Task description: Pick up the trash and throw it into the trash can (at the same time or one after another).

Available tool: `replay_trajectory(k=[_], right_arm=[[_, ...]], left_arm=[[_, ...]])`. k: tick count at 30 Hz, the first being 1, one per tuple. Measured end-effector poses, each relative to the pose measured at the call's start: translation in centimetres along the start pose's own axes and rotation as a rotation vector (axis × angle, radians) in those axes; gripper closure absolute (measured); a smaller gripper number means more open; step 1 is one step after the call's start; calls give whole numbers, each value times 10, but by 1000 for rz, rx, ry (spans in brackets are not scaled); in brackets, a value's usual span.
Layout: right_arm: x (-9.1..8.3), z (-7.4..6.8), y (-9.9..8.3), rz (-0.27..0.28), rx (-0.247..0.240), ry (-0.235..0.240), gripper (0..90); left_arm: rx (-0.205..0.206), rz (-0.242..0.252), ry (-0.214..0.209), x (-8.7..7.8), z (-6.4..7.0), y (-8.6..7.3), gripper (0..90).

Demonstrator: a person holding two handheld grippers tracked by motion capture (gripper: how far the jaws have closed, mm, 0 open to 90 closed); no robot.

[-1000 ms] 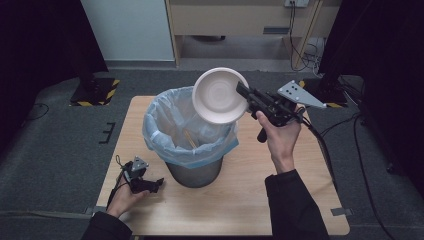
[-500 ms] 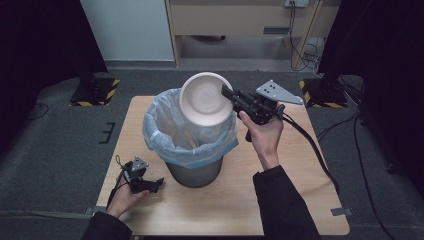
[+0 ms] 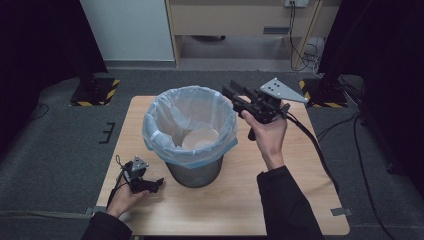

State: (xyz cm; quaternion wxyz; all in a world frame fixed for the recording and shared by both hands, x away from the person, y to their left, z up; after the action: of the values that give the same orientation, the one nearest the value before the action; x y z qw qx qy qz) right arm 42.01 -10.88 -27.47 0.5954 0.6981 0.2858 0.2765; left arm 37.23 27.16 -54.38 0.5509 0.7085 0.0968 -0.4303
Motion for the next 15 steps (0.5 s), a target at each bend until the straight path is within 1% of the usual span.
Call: replay_trajectory(k=[2,7,8,10,11,12,14,15], right_arm=[[-11,5,8,11,-18,-31,520],[-31,10,16,-8,-68,-76,385],[-36,11,15,2,-66,-78,371],[-45,16,10,14,-7,-77,333],[-50,19,7,6,-1,-90,326],[-55,23,3,0,-9,-109,319],[-63,30,-6,-13,4,-127,296],[-70,34,-14,-25,15,-134,284]], left_arm=[[0,0,0,0,0,0,0],[-1,0,1,0,0,0,0],[-2,0,0,0,0,0,0],[1,-2,0,0,0,0,0],[0,-1,0,0,0,0,0],[0,-2,0,0,0,0,0],[0,-2,0,0,0,0,0],[0,-1,0,0,0,0,0]])
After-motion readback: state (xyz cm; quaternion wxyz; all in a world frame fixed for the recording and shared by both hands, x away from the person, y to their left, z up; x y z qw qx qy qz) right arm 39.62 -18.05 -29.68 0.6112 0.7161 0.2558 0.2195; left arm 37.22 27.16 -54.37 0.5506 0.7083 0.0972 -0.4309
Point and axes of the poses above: each handheld gripper's, and its own axes: x roughly forward along the jaws, y roughly out of its top, z roughly to its right, the point moved 1 cm from there along x, roughly forward along the jaws, and after that the axes turned 2 degrees about y, right-handed, at the moved point
